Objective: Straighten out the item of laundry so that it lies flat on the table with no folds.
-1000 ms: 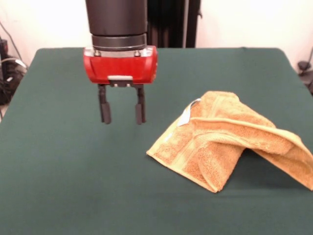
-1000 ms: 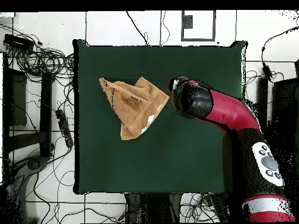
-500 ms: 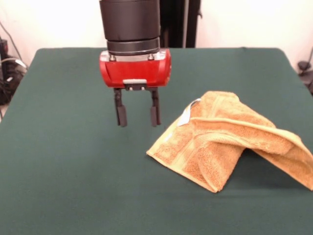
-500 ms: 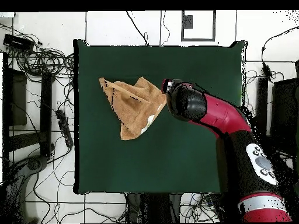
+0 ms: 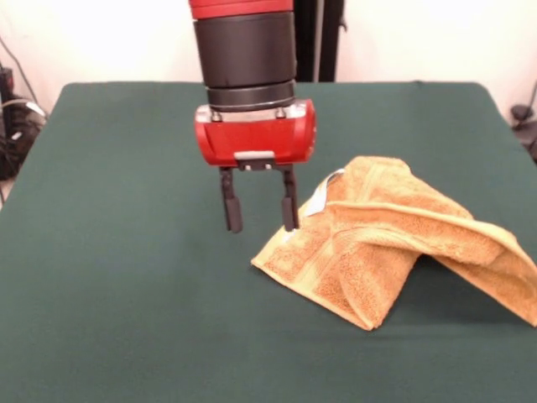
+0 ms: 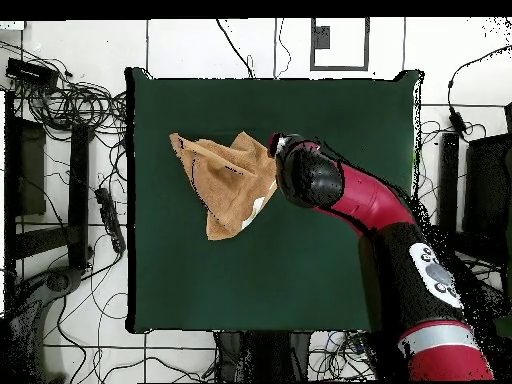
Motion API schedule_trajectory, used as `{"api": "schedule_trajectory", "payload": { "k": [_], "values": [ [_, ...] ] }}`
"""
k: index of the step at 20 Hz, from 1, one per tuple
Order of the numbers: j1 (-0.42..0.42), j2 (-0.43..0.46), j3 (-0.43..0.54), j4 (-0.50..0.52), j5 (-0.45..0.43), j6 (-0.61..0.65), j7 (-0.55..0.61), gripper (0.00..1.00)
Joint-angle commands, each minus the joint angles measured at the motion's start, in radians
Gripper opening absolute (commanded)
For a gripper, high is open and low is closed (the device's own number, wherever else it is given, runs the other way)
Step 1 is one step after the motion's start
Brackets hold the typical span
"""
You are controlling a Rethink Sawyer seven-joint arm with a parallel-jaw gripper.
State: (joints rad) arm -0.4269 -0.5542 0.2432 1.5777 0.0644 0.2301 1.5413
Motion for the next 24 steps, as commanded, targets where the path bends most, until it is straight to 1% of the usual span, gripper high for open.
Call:
{"api": "schedule_trajectory", "payload": {
  "k": [1,12,16,20,24],
  "values": [
    [0.009,0.101,0.156,0.143,0.073,-0.083,0.271,1.0],
    [0.011,0.15,0.184,0.154,0.098,-0.174,0.288,1.0],
    [0.007,0.201,0.191,0.117,0.087,-0.202,0.262,1.0],
    [0.01,0.212,0.185,0.102,0.071,-0.221,0.243,1.0],
    [0.0,0.245,0.178,0.063,0.052,-0.23,0.209,1.0]
  ]
}}
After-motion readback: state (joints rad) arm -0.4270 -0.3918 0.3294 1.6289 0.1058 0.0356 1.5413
